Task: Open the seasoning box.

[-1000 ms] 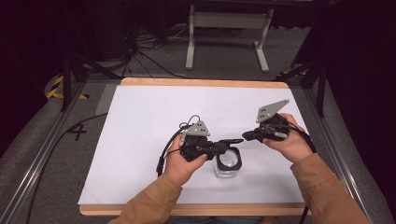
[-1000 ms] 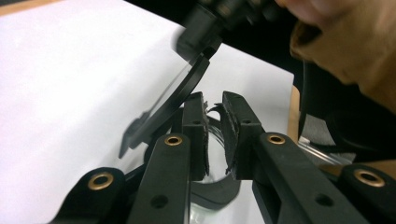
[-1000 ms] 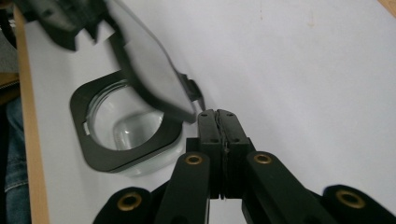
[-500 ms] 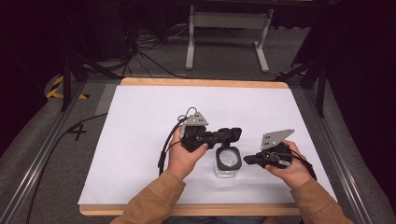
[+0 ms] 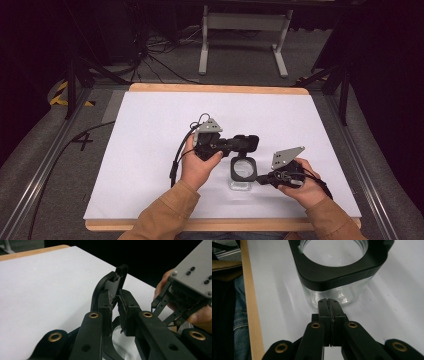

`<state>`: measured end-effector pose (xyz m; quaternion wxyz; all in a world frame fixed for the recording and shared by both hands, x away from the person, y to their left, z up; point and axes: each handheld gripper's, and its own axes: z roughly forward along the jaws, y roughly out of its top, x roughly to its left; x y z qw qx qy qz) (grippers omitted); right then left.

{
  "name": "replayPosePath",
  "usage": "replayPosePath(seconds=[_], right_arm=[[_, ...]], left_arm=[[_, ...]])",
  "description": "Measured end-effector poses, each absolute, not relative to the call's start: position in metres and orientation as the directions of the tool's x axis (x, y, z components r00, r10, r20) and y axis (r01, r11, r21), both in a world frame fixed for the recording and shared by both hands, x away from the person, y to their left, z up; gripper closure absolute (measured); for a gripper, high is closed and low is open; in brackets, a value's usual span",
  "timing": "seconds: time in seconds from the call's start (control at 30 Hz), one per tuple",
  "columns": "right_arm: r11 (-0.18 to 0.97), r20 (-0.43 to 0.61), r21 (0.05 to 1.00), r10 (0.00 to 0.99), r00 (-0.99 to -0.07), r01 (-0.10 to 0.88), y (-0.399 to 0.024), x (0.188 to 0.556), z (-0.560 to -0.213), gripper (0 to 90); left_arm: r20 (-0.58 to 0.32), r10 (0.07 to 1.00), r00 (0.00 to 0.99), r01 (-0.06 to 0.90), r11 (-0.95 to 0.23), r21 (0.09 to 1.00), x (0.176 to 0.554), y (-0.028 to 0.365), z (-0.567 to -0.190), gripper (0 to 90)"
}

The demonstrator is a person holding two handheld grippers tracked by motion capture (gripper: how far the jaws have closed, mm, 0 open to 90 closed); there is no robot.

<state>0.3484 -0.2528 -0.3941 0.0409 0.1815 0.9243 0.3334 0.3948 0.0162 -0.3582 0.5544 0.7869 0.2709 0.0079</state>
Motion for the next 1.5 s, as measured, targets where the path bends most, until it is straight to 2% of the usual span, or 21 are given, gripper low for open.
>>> replayPosePath(seconds=[0.27, 0.5, 0.73, 0.83, 0.93, 1.1, 1.2, 1.3, 1.5], right_arm=[[0.701, 0.042, 0.643, 0.371, -0.928, 0.309, -0.257, 0.346, -0.394, 90.0], [0.646, 0.043, 0.694, 0.402, -0.915, 0.316, -0.272, 0.346, -0.386, 90.0], [0.561, 0.040, 0.756, 0.475, -0.879, 0.337, -0.296, 0.349, -0.373, 89.8], [0.521, 0.027, 0.776, 0.536, -0.844, 0.356, -0.306, 0.350, -0.371, 80.1], [0.498, 0.035, 0.780, 0.571, -0.820, 0.380, -0.315, 0.352, -0.371, 79.8], [0.476, 0.027, 0.784, 0.614, -0.789, 0.397, -0.327, 0.352, -0.374, 70.2], [0.470, 0.020, 0.783, 0.635, -0.772, 0.407, -0.332, 0.352, -0.376, 66.7], [0.477, 0.002, 0.775, 0.653, -0.757, 0.414, -0.339, 0.354, -0.380, 62.2], [0.496, -0.037, 0.746, 0.697, -0.716, 0.444, -0.351, 0.361, -0.395, 58.0]], left_arm=[[-0.307, 0.421, 0.854, 0.431, -0.242, 0.869, 0.391, 0.016, -0.357, 77.7], [-0.266, 0.418, 0.869, 0.405, -0.290, 0.867, 0.376, 0.030, -0.350, 73.5], [-0.241, 0.488, 0.839, 0.415, -0.288, 0.863, 0.365, 0.065, -0.341, 68.6], [-0.218, 0.530, 0.820, 0.418, -0.292, 0.860, 0.363, 0.082, -0.343, 65.0], [-0.176, 0.574, 0.800, 0.419, -0.324, 0.848, 0.361, 0.103, -0.351, 62.8], [-0.155, 0.623, 0.766, 0.445, -0.341, 0.828, 0.361, 0.133, -0.365, 58.6], [-0.130, 0.633, 0.763, 0.453, -0.380, 0.806, 0.363, 0.144, -0.372, 53.7], [-0.161, 0.630, 0.760, 0.505, -0.416, 0.756, 0.369, 0.153, -0.384, 49.1], [-0.125, 0.662, 0.739, 0.538, -0.467, 0.702, 0.378, 0.166, -0.411, 46.0]])
